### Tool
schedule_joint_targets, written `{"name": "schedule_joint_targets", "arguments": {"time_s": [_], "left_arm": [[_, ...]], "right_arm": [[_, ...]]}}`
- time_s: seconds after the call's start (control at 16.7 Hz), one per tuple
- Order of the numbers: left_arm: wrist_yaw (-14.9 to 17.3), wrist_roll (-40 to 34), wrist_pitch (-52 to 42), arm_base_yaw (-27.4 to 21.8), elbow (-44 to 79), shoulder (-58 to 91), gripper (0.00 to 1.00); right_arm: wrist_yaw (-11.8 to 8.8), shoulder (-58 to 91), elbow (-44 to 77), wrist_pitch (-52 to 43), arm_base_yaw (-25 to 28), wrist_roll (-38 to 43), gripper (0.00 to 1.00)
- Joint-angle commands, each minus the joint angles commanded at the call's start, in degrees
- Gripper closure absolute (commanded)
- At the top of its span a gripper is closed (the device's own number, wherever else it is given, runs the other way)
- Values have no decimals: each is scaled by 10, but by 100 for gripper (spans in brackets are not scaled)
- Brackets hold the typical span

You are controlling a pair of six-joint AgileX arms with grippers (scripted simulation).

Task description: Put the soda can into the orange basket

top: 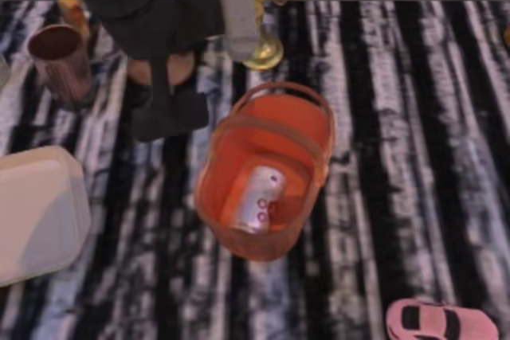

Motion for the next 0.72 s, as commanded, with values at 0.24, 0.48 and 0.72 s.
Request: {"name": "schedule_joint_targets", "arguments": {"time_s": [0.24,0.48,0.72], "left_arm": [[-8,93,-103,-46,178,183,0],[-16,152,-166,-72,291,298,0],[-18,164,-180,-78,316,322,0]], "right_arm": [[86,-195,-85,-83,-24,0,0],[137,-315,-132,-132,-38,1,0],[147,-339,-141,-142,-42,1,0]]}}
